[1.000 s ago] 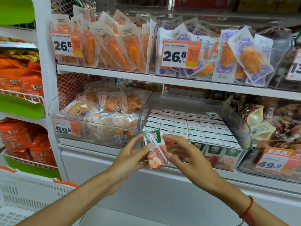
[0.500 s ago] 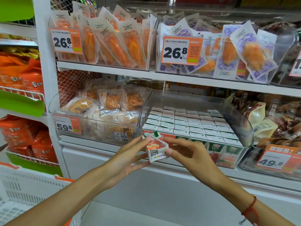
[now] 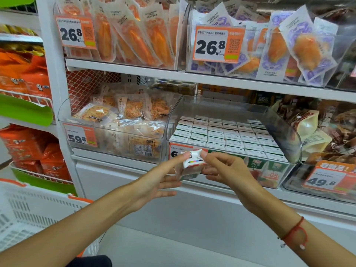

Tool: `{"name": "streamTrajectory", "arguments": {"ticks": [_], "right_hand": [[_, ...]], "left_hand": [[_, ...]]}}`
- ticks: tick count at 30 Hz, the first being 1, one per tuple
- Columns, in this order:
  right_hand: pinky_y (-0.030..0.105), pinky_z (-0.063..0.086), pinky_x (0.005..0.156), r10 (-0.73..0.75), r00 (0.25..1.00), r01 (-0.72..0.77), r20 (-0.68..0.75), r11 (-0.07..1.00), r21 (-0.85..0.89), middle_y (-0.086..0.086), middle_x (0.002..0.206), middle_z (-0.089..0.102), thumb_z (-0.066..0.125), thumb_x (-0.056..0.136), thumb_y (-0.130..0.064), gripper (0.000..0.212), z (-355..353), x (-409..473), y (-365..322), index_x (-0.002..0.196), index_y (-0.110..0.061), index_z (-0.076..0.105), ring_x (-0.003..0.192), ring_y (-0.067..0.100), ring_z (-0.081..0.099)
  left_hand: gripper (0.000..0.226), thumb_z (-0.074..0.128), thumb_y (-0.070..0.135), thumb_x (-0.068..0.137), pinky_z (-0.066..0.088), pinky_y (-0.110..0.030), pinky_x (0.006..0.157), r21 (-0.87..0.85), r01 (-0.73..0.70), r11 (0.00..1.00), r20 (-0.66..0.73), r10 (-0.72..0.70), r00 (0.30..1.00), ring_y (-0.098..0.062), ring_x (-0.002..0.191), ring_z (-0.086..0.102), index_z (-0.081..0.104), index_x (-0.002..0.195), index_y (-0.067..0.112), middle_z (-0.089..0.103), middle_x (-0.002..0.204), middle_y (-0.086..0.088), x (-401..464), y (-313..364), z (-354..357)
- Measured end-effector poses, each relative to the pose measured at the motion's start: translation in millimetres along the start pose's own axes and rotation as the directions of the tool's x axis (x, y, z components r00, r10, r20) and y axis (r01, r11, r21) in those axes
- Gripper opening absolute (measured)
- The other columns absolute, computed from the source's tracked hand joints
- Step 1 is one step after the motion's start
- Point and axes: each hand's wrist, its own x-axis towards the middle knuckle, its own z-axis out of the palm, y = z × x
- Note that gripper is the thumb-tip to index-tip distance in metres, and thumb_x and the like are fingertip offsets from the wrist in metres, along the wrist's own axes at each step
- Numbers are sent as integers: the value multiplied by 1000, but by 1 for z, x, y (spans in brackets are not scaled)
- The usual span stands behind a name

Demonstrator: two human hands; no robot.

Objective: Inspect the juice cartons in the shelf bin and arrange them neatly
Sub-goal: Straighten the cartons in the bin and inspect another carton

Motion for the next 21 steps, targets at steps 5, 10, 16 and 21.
{"name": "streamTrajectory", "arguments": {"ticks": [5, 10, 16, 21], "right_hand": [[27, 58, 83, 110, 987, -127, 117, 982, 141, 7, 102, 75, 73, 74, -44, 37, -4, 0, 0, 100, -18, 76, 97, 20, 71], [33, 58, 88, 239, 905, -363, 351, 865, 348, 11, 109, 73, 73, 76, -37, 33, -3, -2, -2, 101, -16, 78, 102, 24, 70], [21, 52, 85, 5, 995, -12, 101, 998, 63, -4, 94, 77, 72, 83, -28, 25, 2, -5, 3, 107, -21, 72, 92, 9, 71], [20, 52, 72, -561, 826, 478, -45, 741, -472, -16, 95, 68, 82, 76, -20, 38, 3, -4, 6, 110, -29, 68, 87, 6, 65]], "left_hand": [[66, 77, 70, 49, 54, -29, 91, 20, -63, 998, 1, 63, 998, -7, 103, 68, 72, 105, 36, 74, 107, 8, 2, -1, -2], [84, 97, 41, 45, 47, -7, 83, 251, -372, 894, -118, 409, 905, 11, 104, 60, 56, 119, 39, 66, 115, 20, 8, -1, -5], [106, 94, 41, 54, 42, -21, 105, 420, -411, 809, -31, 466, 884, 4, 127, 47, 35, 143, 45, 48, 139, 20, 6, -7, -3], [62, 73, 69, 63, 57, -16, 70, 34, -216, 976, -60, 218, 974, -8, 93, 73, 71, 115, 35, 75, 101, 12, -4, 5, 5]]}}
